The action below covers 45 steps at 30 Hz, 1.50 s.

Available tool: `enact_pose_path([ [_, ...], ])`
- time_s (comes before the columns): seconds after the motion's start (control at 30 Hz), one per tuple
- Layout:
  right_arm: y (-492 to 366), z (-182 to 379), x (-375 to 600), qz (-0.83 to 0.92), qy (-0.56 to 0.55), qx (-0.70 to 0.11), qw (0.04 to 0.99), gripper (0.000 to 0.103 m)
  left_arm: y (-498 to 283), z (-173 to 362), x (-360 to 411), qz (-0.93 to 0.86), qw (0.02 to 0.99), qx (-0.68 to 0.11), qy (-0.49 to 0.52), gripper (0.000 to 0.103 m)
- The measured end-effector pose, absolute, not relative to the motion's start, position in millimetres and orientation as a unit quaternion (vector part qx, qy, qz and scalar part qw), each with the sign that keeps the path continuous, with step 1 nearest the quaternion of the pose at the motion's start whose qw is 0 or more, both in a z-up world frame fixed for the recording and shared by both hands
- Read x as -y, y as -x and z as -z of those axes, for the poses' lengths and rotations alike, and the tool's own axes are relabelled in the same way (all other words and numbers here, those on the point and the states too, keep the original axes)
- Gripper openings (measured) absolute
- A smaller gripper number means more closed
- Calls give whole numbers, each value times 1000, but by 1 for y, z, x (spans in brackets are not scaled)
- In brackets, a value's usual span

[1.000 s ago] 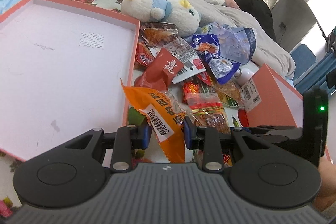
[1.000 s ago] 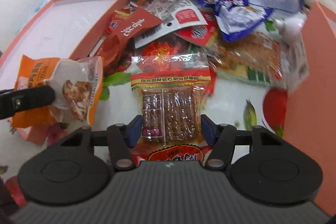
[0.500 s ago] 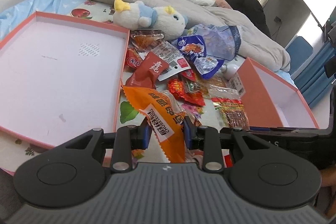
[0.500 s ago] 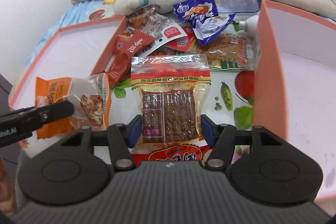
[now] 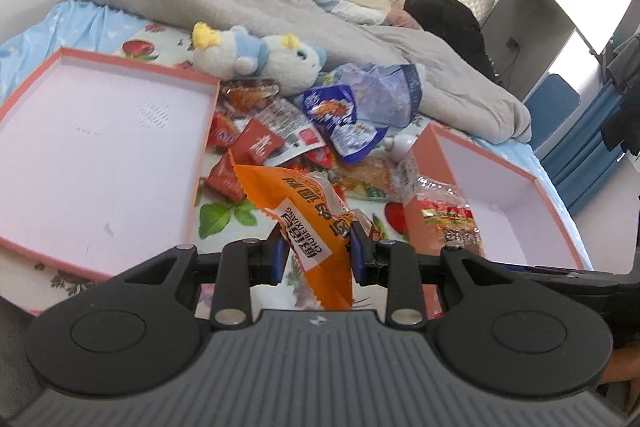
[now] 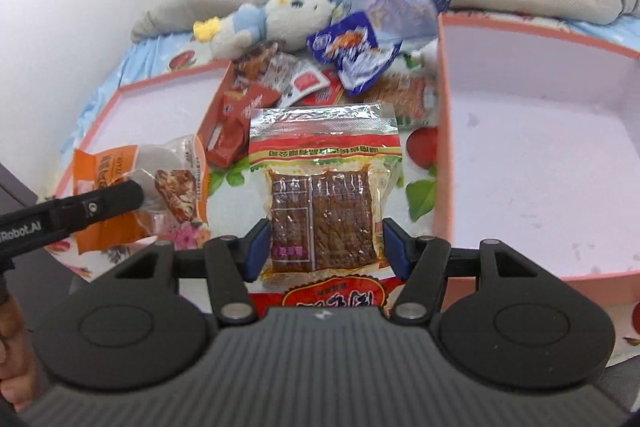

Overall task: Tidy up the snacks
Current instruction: 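Carry the jerky pack into the open box and release it with the right gripper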

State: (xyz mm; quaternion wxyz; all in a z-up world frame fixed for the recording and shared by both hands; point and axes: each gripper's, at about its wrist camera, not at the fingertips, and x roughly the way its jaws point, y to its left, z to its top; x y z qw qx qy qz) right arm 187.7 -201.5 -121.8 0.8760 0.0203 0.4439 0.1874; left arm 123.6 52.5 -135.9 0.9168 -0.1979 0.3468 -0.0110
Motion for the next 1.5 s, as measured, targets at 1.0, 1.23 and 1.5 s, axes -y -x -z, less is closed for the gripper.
enact_pose_path([
  [1.0,-198,13,314,-144,-67,-336,928,62,-177,15,71,95,945,-266,163,35],
  [1.23,-208,10,344,-125,-74,-325,934,62,-202,6,107,118,943,-266,159,35],
  [1.5,-240,40,382,-94,-96,-353,926,62,-254,34,146,137,929,-314,141,35],
])
